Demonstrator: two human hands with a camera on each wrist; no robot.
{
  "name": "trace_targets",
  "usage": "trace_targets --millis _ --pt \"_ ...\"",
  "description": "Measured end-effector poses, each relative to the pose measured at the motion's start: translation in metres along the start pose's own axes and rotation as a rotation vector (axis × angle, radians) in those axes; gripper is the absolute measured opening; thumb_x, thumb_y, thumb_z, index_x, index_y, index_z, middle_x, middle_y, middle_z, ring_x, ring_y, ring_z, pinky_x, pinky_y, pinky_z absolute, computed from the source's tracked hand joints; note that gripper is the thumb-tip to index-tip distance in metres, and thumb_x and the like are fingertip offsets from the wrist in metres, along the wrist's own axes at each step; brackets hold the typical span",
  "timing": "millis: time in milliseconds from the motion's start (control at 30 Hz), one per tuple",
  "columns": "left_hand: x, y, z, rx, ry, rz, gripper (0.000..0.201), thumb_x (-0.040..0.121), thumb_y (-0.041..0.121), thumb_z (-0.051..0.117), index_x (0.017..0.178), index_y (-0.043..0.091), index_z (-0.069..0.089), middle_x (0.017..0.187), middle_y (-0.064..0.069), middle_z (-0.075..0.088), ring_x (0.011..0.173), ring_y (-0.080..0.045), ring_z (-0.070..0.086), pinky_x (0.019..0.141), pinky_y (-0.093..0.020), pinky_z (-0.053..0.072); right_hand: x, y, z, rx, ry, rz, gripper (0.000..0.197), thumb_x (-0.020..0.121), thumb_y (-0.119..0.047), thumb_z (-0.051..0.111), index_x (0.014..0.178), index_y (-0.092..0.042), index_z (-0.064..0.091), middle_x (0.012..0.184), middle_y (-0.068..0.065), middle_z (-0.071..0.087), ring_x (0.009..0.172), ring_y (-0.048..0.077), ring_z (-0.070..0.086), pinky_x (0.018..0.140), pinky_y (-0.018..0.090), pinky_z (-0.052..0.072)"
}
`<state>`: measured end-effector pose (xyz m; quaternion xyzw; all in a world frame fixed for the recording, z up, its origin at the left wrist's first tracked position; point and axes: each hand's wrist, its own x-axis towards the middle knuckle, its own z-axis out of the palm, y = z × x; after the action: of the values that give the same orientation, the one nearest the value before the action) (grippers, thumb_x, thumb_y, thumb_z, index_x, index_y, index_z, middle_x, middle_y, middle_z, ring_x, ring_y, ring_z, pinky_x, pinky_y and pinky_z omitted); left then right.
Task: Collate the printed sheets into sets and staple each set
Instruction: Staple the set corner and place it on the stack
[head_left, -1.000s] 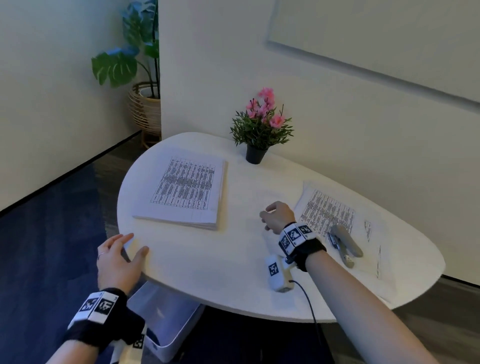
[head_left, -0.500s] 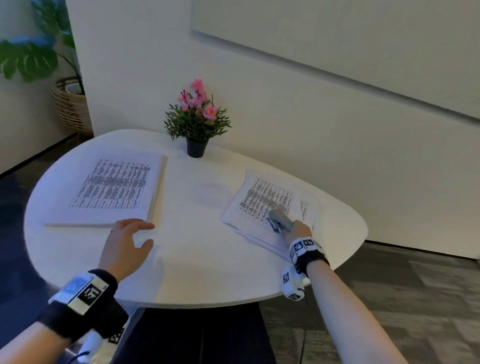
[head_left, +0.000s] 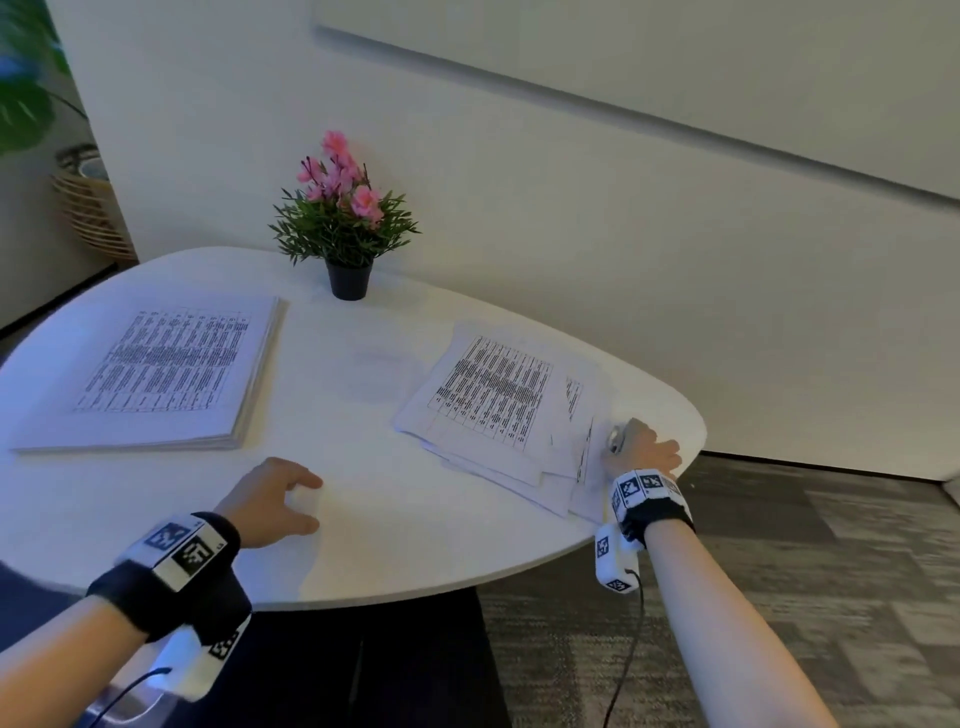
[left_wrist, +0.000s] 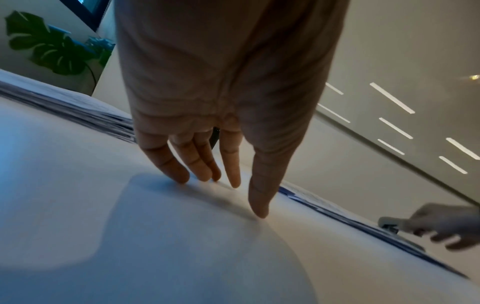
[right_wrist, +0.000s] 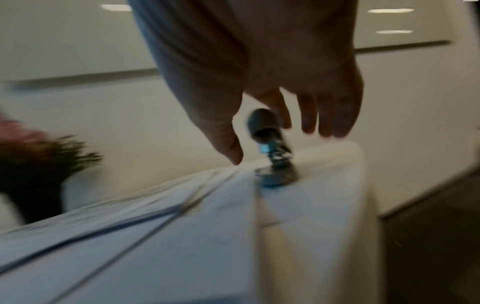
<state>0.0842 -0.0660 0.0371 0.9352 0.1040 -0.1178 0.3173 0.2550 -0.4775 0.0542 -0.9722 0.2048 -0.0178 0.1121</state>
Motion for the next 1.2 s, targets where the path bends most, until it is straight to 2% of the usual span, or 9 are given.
trace_targets --millis 167,433,533,633,733,800,933,1067,1200 --pt "0.001 -0.006 0.004 -0.041 0.059 -0.018 0.052 0.069 0.022 0.084 0.116 0.022 0.063 0.120 -0.002 0.046 0.102 -0.014 0.048 0.088 -0.025 0.039 -0.030 -0.046 -0.012 -0.233 0.026 -0.253 0.042 0.086 -0.050 0.047 0.112 -0.018 0.055 0.116 0.006 0.054 0.109 0.027 0.052 0.101 0.047 0.029" --pt "-0.003 -0.013 0.008 -0.117 0.112 -0.018 0.049 0.068 0.025 0.085 0.112 0.026 0.064 0.115 0.003 0.044 0.102 -0.012 0.049 0.089 -0.026 0.041 -0.052 -0.080 0.007 -0.066 -0.285 -0.037 0.115 0.061 -0.074 0.068 0.138 0.000 0.025 0.139 0.018 0.028 0.132 0.034 0.027 0.103 0.045 0.034" --pt "-0.003 -0.013 0.008 -0.127 0.113 -0.025 0.049 0.068 0.024 0.085 0.112 0.027 0.064 0.116 0.004 0.044 0.103 -0.012 0.050 0.091 -0.028 0.042 -0.047 -0.079 0.007 -0.059 -0.360 -0.035 0.096 0.056 -0.076 0.069 0.114 -0.004 0.042 0.114 0.015 0.047 0.102 0.026 0.051 0.079 0.031 0.044" --pt "-0.004 -0.013 0.009 -0.129 0.127 -0.025 0.048 0.068 0.024 0.085 0.110 0.028 0.064 0.116 0.004 0.045 0.103 -0.012 0.050 0.091 -0.028 0.041 -0.045 -0.077 0.004 0.109 -0.428 -0.076 0.059 0.065 -0.058 0.077 0.078 -0.011 0.044 0.073 0.004 0.047 0.060 0.016 0.048 0.053 0.022 0.036" --pt "-0.004 -0.014 0.010 -0.127 0.133 -0.024 0.047 0.068 0.024 0.085 0.110 0.027 0.064 0.116 0.004 0.045 0.102 -0.012 0.050 0.091 -0.027 0.040 -0.052 -0.078 0.001 0.182 -0.422 -0.128 0.056 0.086 -0.031 0.067 0.128 -0.002 0.043 0.116 0.014 0.056 0.096 0.026 0.057 0.072 0.028 0.041" --pt "-0.004 -0.014 0.011 -0.130 0.136 -0.021 0.046 0.068 0.024 0.085 0.110 0.027 0.064 0.116 0.003 0.045 0.101 -0.012 0.049 0.091 -0.027 0.040 -0.060 -0.080 -0.002 0.281 -0.333 -0.151 0.052 0.094 -0.014 0.053 0.140 -0.007 0.032 0.125 0.016 0.053 0.097 0.029 0.055 0.077 0.032 0.044" --pt "-0.001 -0.012 0.010 -0.113 0.118 -0.038 0.048 0.069 0.024 0.084 0.112 0.025 0.064 0.117 0.001 0.046 0.101 -0.012 0.049 0.093 -0.029 0.042 -0.069 -0.077 -0.011 0.695 -0.172 -0.179 0.045 0.095 -0.007 0.044 0.140 -0.009 0.035 0.126 0.020 0.053 0.109 0.035 0.054 0.086 0.036 0.043" --pt "0.009 0.002 0.000 -0.268 0.161 -0.080 0.045 0.080 0.038 0.073 0.119 0.018 0.061 0.127 -0.003 0.057 0.108 -0.019 0.056 0.092 -0.032 0.046 -0.081 -0.069 -0.024 1.003 -0.270 -0.178 0.041 0.093 -0.010 0.051 0.133 -0.012 0.046 0.120 0.013 0.057 0.102 0.030 0.055 0.091 0.049 0.049" --pt "0.019 0.035 -0.031 -0.566 0.313 -0.099 0.087 0.077 0.067 0.059 0.138 0.007 0.041 0.135 -0.010 0.051 0.121 -0.026 0.051 0.101 -0.037 0.039 -0.097 -0.056 -0.030 1.113 -0.408 -0.191 0.037 0.091 -0.013 0.060 0.128 -0.012 0.052 0.111 0.007 0.061 0.103 0.030 0.058 0.087 0.046 0.052"
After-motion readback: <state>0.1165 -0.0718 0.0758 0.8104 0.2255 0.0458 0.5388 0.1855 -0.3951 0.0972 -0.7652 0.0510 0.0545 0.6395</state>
